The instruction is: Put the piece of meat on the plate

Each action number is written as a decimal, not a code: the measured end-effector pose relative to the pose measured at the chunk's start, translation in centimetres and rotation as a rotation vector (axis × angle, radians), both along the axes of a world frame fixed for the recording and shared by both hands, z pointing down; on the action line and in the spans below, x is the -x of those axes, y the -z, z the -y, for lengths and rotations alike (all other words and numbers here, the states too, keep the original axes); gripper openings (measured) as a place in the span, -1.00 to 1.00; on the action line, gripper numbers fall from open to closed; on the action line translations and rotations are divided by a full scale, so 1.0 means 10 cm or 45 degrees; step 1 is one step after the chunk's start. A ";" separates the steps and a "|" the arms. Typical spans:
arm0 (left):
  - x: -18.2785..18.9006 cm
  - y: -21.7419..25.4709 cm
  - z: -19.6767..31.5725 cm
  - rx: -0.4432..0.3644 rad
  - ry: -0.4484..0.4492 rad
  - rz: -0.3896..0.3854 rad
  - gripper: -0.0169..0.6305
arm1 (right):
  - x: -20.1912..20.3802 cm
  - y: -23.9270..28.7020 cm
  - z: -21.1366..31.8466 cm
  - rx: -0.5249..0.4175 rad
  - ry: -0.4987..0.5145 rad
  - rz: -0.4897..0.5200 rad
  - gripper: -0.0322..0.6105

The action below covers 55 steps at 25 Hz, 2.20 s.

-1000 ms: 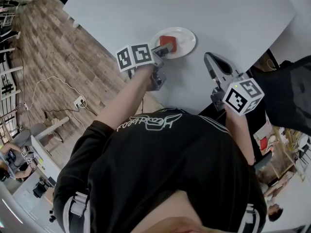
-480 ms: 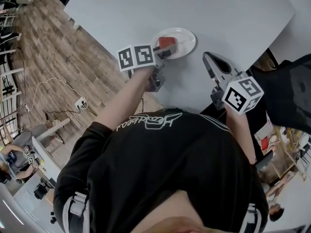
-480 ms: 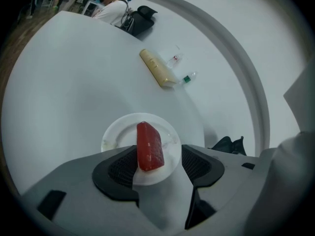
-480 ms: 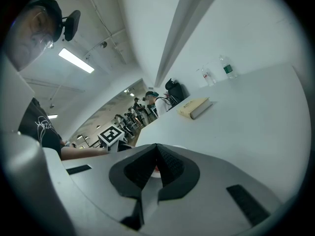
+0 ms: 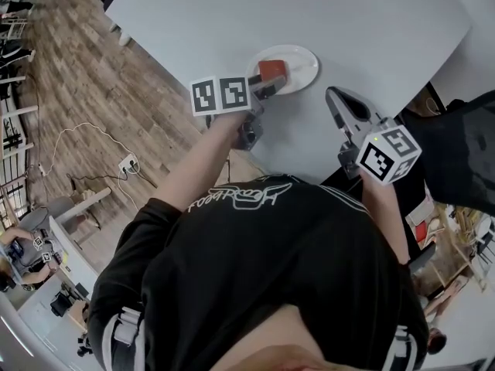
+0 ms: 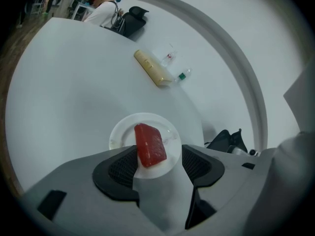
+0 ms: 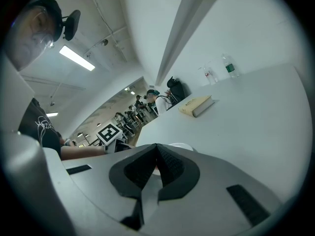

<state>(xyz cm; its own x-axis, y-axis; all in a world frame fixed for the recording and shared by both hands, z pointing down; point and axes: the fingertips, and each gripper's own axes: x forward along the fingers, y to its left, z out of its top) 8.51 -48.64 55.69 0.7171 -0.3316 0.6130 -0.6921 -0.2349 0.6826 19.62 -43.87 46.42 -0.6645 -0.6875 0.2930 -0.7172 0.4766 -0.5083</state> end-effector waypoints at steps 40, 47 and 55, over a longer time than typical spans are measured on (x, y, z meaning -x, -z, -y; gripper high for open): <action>0.50 2.12 -1.89 -0.741 -0.335 -0.432 -0.92 | 0.91 1.06 -1.52 -0.257 -0.007 -0.065 -0.88; 0.77 2.36 -2.55 -0.875 -0.371 -0.460 -0.92 | 1.13 1.29 -2.15 -0.344 -0.009 -0.063 -0.88; 0.89 2.55 -3.35 -1.017 -0.507 -0.470 -0.92 | 1.36 1.35 -2.85 -0.369 -0.021 -0.067 -0.88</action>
<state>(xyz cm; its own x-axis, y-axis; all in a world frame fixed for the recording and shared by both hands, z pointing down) -0.42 -15.18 30.16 0.9695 -0.2438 0.0259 -0.2353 -0.8953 0.3783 6.05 -15.33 32.93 -0.6419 -0.7578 0.1165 -0.7475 0.5848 -0.3149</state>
